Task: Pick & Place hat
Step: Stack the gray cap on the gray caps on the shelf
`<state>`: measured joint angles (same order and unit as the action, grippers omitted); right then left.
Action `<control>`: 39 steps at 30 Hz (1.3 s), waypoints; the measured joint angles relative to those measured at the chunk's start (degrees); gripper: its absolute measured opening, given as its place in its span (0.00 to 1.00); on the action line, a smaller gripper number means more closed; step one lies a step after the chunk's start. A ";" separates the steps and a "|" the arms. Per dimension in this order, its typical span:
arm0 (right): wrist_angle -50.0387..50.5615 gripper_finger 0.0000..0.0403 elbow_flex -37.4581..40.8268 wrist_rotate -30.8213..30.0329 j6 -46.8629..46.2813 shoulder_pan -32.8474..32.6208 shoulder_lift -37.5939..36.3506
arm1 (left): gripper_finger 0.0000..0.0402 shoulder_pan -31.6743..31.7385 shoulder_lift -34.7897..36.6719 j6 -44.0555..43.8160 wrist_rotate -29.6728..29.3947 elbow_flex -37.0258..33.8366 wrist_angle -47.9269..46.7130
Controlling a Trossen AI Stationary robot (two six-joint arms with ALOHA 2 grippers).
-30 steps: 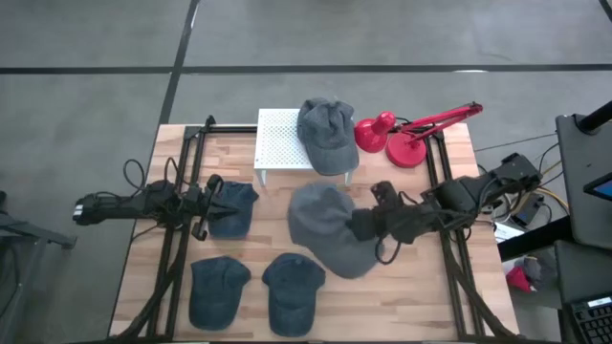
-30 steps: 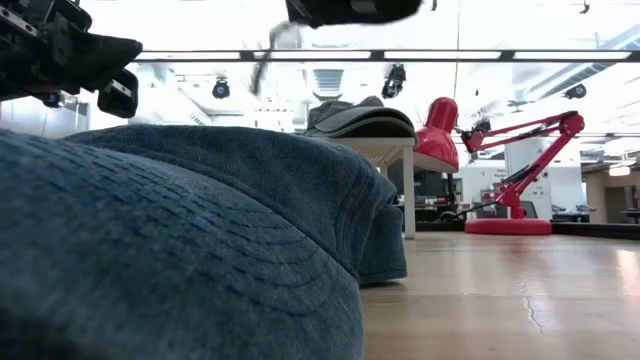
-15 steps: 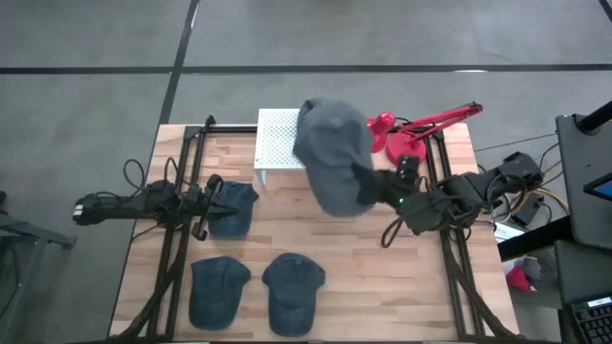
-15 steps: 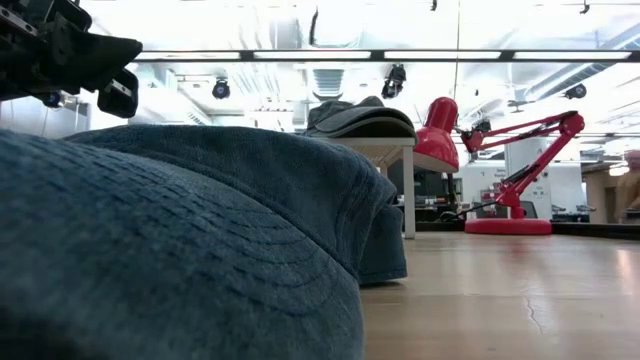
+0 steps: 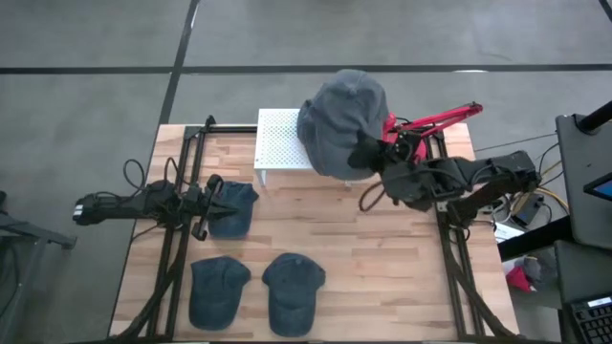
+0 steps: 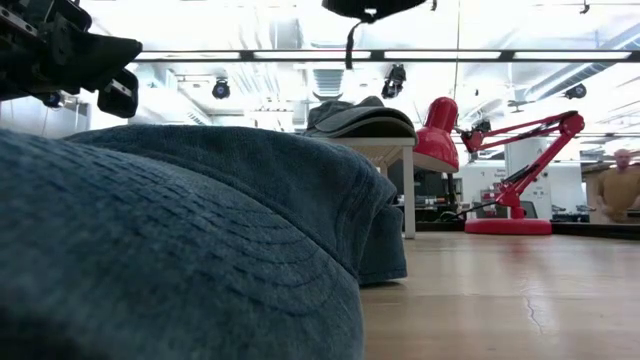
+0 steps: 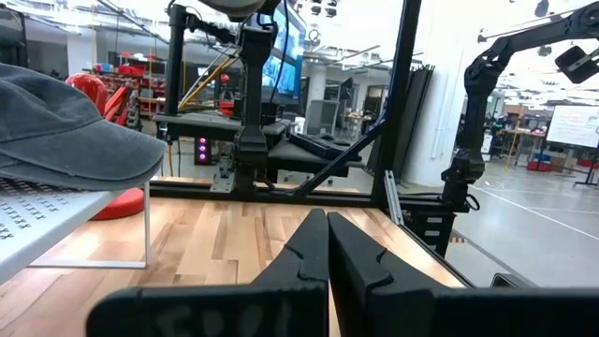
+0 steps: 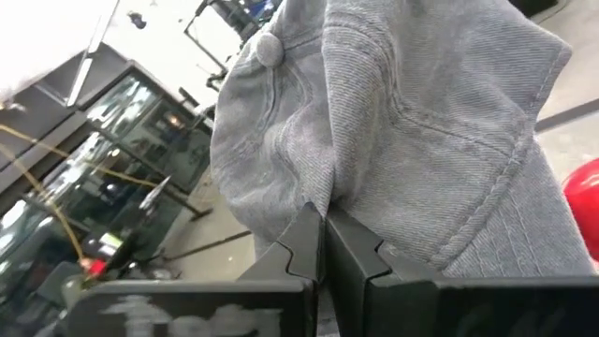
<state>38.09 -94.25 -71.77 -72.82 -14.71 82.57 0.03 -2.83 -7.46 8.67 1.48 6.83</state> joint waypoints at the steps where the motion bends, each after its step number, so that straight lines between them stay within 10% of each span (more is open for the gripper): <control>1: -0.01 0.02 0.01 0.05 -0.04 0.66 0.38 | 0.00 -0.01 0.00 0.00 0.00 0.00 0.00; 39: 1.11 0.02 1.72 15.34 2.29 17.19 10.02 | 0.00 0.01 0.00 -0.02 0.00 0.00 0.00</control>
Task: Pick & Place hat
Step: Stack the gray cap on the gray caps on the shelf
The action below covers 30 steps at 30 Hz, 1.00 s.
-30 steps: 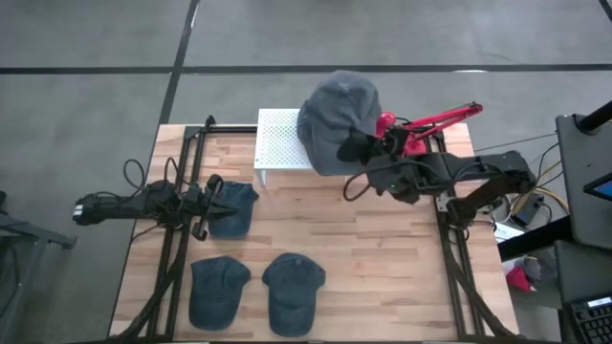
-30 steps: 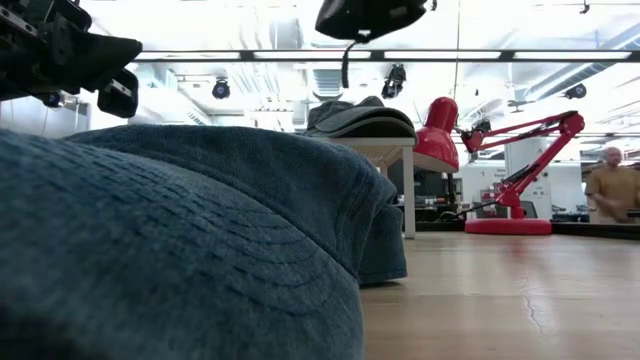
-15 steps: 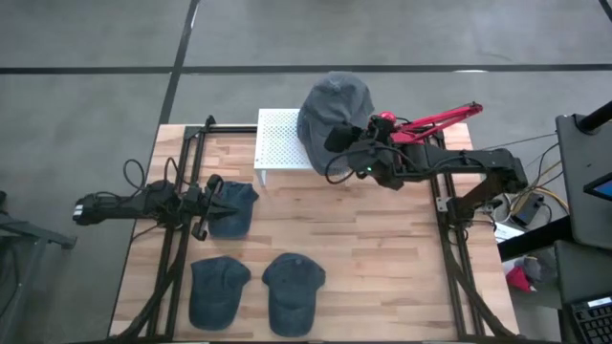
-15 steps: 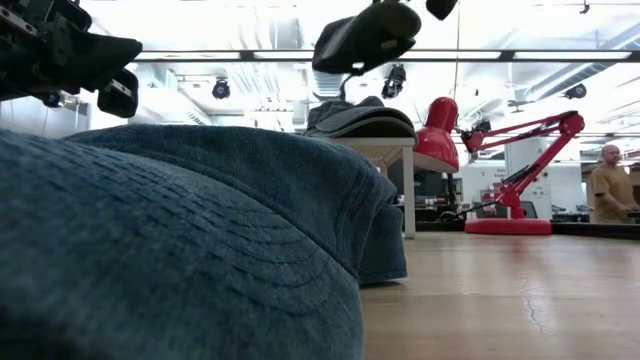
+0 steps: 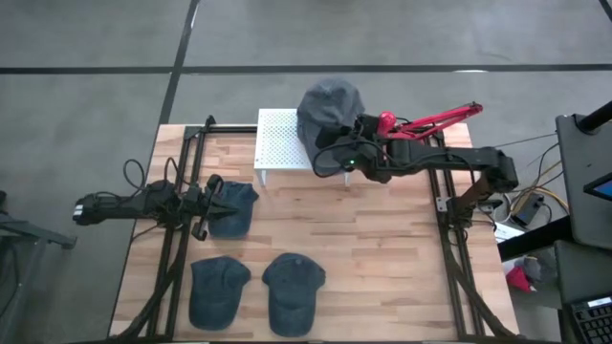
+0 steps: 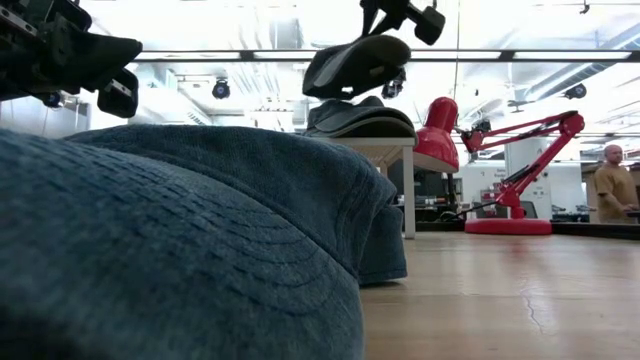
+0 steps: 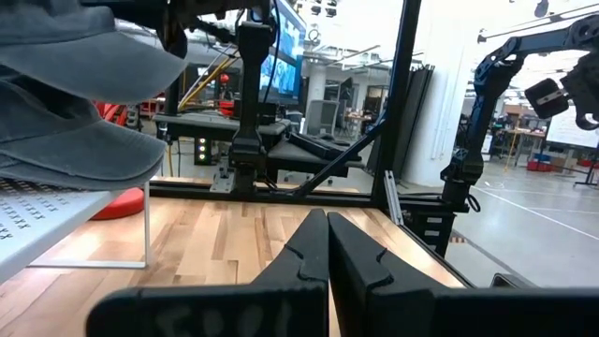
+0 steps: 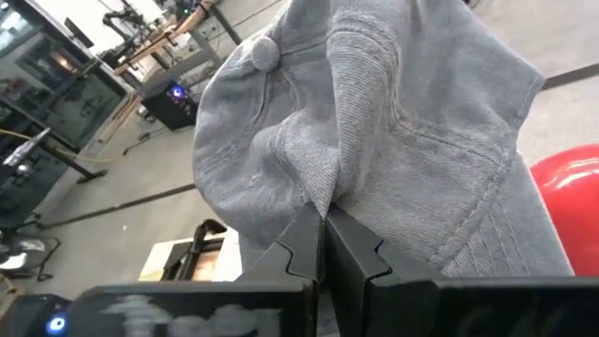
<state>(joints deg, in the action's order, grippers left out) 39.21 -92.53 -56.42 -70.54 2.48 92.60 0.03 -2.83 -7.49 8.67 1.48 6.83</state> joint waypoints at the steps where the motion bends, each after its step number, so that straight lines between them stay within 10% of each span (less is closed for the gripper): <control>1: 0.14 0.02 0.00 0.03 -0.29 0.07 0.20 | 0.00 -0.02 0.00 0.00 0.00 0.00 0.00; 30: 8.98 0.02 0.67 4.47 -9.30 1.69 1.36 | 0.00 0.00 0.00 0.02 0.00 0.00 0.00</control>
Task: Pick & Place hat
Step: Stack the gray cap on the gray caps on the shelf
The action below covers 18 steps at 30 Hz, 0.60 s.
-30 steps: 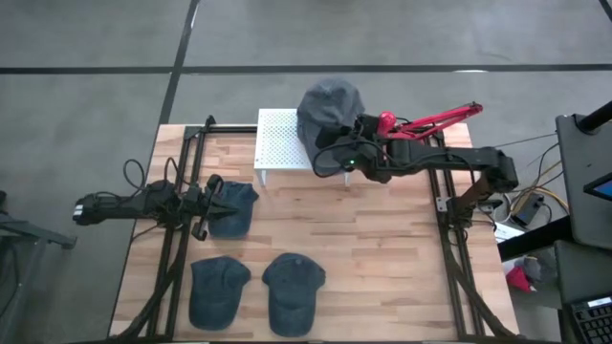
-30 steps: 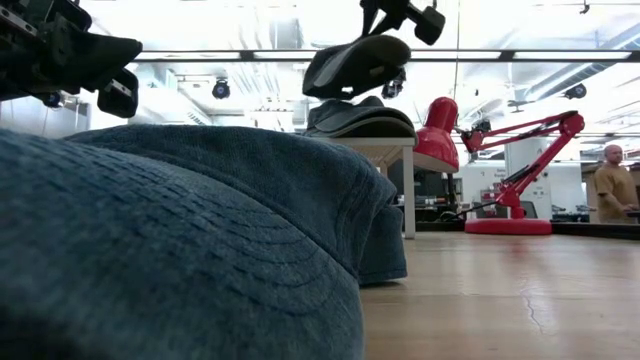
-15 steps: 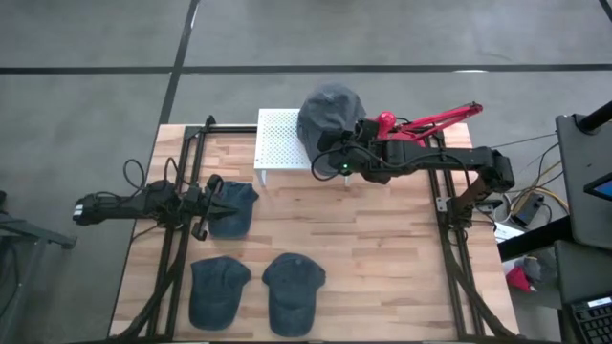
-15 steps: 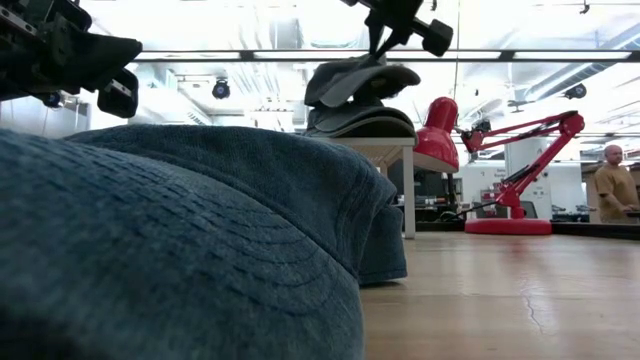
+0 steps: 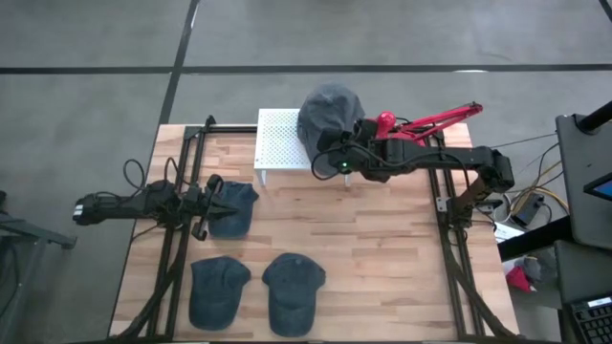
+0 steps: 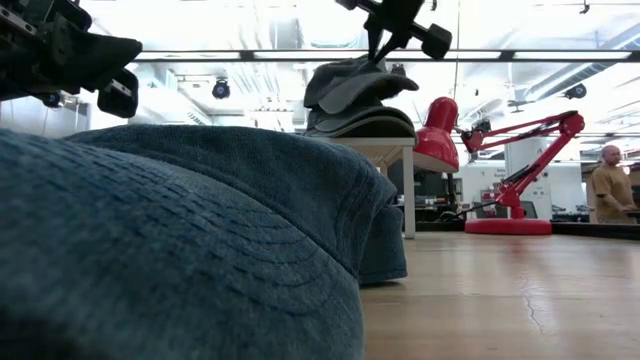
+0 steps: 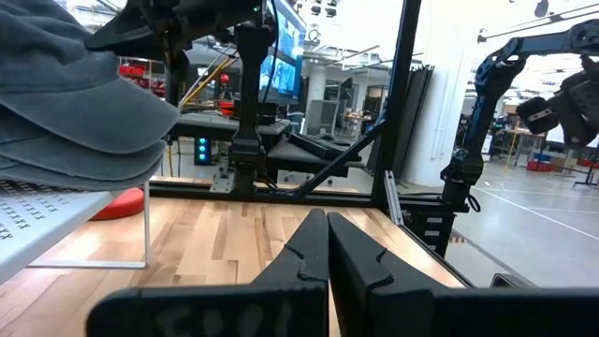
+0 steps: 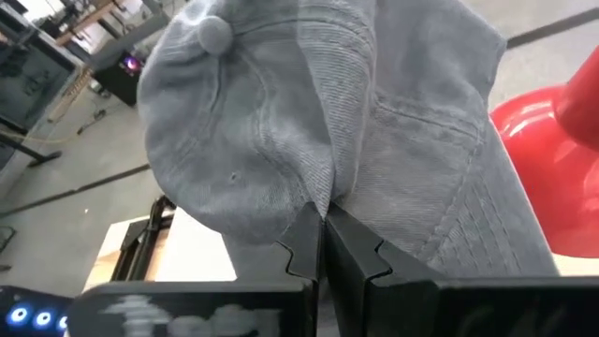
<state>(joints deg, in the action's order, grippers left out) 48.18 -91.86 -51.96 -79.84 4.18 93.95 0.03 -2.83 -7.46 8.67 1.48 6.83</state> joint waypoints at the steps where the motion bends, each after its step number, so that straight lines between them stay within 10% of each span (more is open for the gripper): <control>1: 0.05 0.02 0.04 0.69 0.00 0.32 0.00 | 0.00 -0.02 0.00 -0.01 0.00 0.00 0.00; 18: 2.85 0.02 0.05 3.94 2.46 1.14 0.00 | 0.00 -0.01 0.00 -0.01 0.00 0.00 0.01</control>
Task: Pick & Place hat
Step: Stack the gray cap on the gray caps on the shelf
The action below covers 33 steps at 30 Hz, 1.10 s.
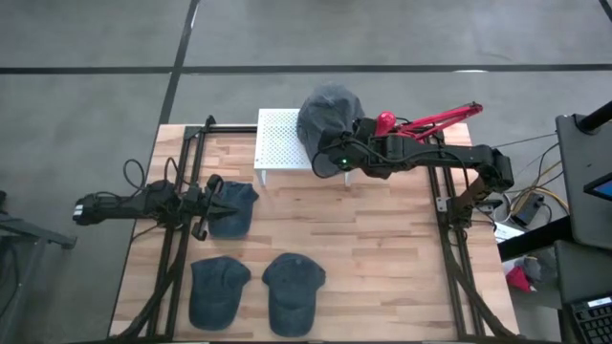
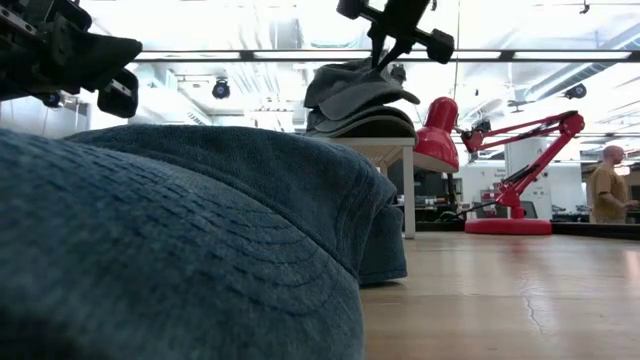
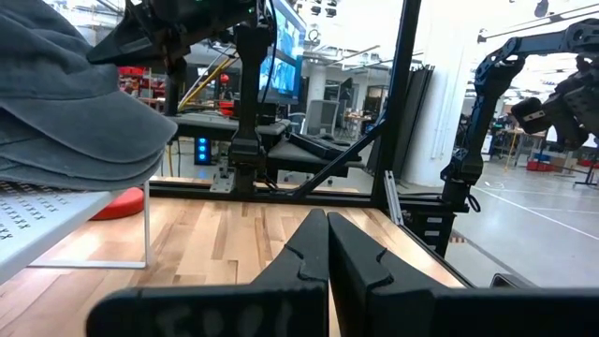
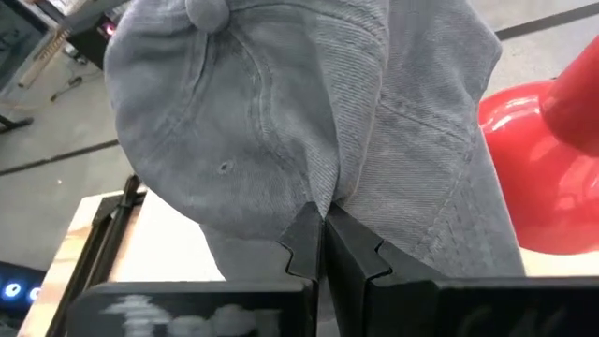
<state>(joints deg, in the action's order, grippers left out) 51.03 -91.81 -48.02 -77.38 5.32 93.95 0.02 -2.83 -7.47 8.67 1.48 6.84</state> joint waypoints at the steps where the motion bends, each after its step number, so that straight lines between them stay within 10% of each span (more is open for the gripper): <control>1: -0.01 0.02 0.00 0.32 0.04 0.00 0.00 | 0.00 0.01 0.00 0.00 0.00 0.00 -0.01; 22: -0.20 0.32 -0.01 2.28 3.27 -0.02 -2.01 | 0.00 0.01 0.00 0.01 0.00 0.00 -0.01; 33: -3.35 0.25 -3.40 -0.04 11.23 0.23 -4.35 | 0.00 0.01 0.00 0.01 0.00 0.00 0.01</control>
<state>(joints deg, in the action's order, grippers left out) 47.68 -95.21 -48.06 -66.14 5.55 89.60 0.03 -2.83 -7.46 8.67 1.48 6.85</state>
